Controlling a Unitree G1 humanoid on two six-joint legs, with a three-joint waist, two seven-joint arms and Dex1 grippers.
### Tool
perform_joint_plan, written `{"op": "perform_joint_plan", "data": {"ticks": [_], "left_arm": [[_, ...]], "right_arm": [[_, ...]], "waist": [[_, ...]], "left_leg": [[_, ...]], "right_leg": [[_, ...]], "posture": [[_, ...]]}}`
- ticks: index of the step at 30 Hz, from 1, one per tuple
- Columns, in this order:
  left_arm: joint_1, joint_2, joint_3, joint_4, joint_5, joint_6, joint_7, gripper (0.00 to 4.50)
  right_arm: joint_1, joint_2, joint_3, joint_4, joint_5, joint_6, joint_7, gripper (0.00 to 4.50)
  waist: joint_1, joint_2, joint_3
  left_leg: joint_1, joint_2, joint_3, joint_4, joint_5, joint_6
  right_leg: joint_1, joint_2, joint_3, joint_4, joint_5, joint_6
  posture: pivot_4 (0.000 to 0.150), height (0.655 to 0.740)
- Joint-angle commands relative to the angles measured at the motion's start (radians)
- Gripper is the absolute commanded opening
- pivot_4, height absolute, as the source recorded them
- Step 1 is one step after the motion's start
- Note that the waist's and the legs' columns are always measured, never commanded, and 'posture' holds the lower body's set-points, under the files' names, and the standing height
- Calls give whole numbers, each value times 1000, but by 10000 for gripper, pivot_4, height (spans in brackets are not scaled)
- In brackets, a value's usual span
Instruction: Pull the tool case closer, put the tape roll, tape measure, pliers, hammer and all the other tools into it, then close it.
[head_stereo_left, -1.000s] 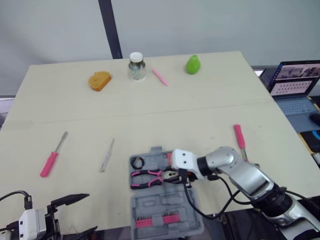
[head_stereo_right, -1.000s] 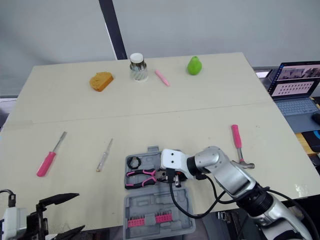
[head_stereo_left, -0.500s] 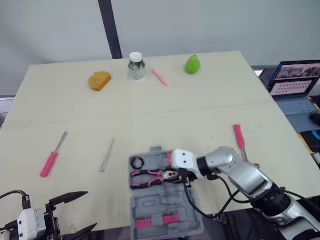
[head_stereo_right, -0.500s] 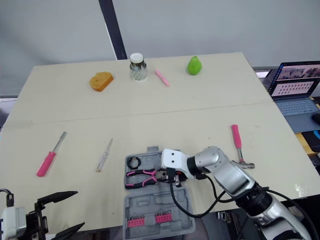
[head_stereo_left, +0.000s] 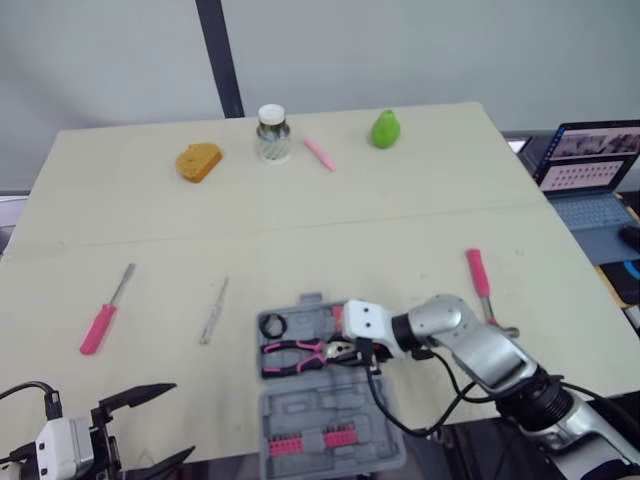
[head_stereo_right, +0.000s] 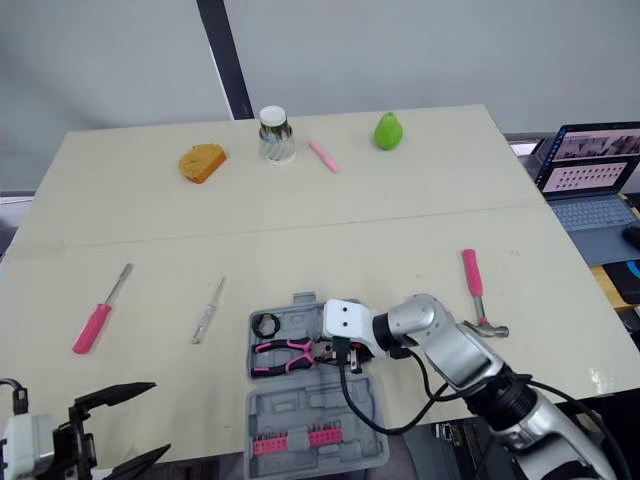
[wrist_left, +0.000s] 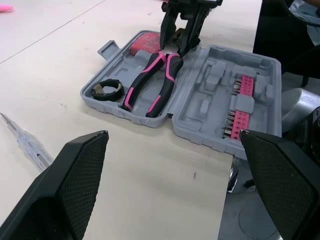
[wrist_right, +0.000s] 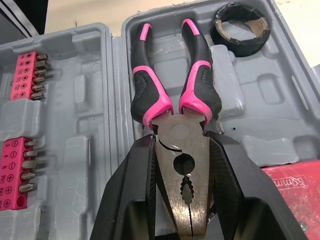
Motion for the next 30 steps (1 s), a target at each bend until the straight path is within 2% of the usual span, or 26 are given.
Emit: {"op": "perform_joint_plan", "data": {"ticks": [1,8,9,10,12,13,21,26,28,30], "left_arm": [[23,1,-3,-29,-1,-3,8,45000],[17,7,-5,-37,-3,7,16,45000],[16,8,-6,-37,-3,8,17,45000],[14,9,-7,-37,-3,8,18,45000],[10,12,-8,-36,-3,10,18,45000],[7,14,-9,-35,-4,12,18,45000],[-20,26,-28,-28,-8,27,25,45000],[-31,29,-35,-24,-8,29,26,45000],[-34,29,-36,-24,-8,29,26,45000],[-36,30,-37,-23,-7,31,26,45000]], "right_arm": [[-3,10,3,-15,1,-22,22,9739],[2,11,-3,-4,-2,-30,32,9739],[3,11,-8,-7,0,-31,32,20051],[4,10,-15,-14,6,-33,33,22917],[7,6,-35,-39,25,-22,37,32327],[9,-2,-45,-58,39,-12,46,33944],[34,31,-88,-125,88,7,4,33944],[70,77,-94,-95,83,-60,-15,11594],[82,95,-92,-68,78,-93,-23,952],[90,112,-91,-41,67,-122,-36,358]], "waist": [[0,0,0],[0,0,0],[0,0,0],[0,0,0],[0,0,0],[0,0,0],[1,0,0],[0,0,0],[0,0,0],[0,0,0]], "left_leg": [[0,0,0,0,0,0],[0,0,0,0,0,0],[0,0,0,0,0,0],[0,0,0,0,0,0],[0,0,0,0,0,0],[0,0,0,0,0,0],[0,0,0,0,0,0],[0,0,0,0,0,0],[0,0,0,0,0,0],[0,0,0,0,0,0]], "right_leg": [[0,0,0,0,0,0],[0,0,0,0,0,0],[0,0,0,0,0,0],[0,0,0,0,0,0],[0,0,0,0,0,0],[0,0,0,0,0,0],[0,0,0,0,0,0],[0,0,0,0,0,0],[0,0,0,0,0,0],[0,0,0,0,0,0]], "posture": [[1500,7356],[1500,7356],[1500,7356],[1500,7356],[1500,7356],[1500,7356],[1500,7356],[1500,7356],[1500,7356],[1500,7356]]}}
